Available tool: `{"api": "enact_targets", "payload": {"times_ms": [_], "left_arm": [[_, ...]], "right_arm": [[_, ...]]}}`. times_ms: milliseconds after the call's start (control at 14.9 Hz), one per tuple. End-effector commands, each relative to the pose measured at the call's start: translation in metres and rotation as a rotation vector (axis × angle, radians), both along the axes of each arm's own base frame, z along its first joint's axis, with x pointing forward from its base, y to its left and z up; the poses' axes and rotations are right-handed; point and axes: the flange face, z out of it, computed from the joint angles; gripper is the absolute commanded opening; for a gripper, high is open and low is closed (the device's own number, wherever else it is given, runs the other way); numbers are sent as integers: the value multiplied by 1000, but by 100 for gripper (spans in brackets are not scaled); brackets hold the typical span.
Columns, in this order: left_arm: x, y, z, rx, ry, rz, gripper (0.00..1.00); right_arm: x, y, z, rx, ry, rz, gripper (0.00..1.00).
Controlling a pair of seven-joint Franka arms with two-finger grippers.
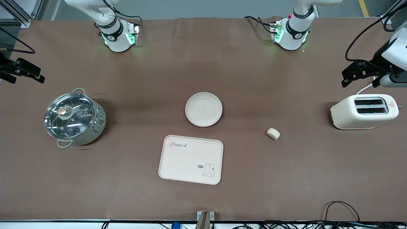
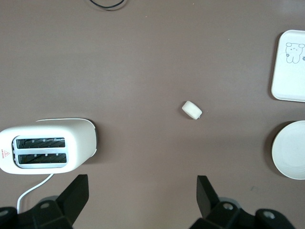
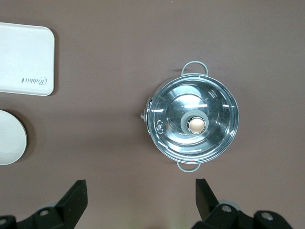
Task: Place bun in plate and plate on tray
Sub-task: 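Reach the right gripper to the plate while the left gripper reaches the bun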
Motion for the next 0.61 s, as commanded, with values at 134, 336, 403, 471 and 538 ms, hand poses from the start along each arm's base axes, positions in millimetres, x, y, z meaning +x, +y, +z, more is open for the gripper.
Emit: {"api": "enact_targets", "payload": {"times_ms": [134, 336, 403, 471, 538], "left_arm": [[4, 2, 7, 10, -15, -11, 100], [21, -11, -72, 28, 129, -39, 100], [35, -20, -112, 24, 159, -49, 100], [51, -34, -153, 22, 149, -66, 100], [68, -46, -194, 21, 146, -79, 100]], "right_arm": [[1, 0, 3, -5, -7, 7, 100], [3, 27, 4, 37, -26, 35, 100], [3, 36, -1, 65, -15, 36, 100], [3, 38, -6, 71, -2, 25, 100], [5, 47, -21, 98, 14, 32, 100]]}}
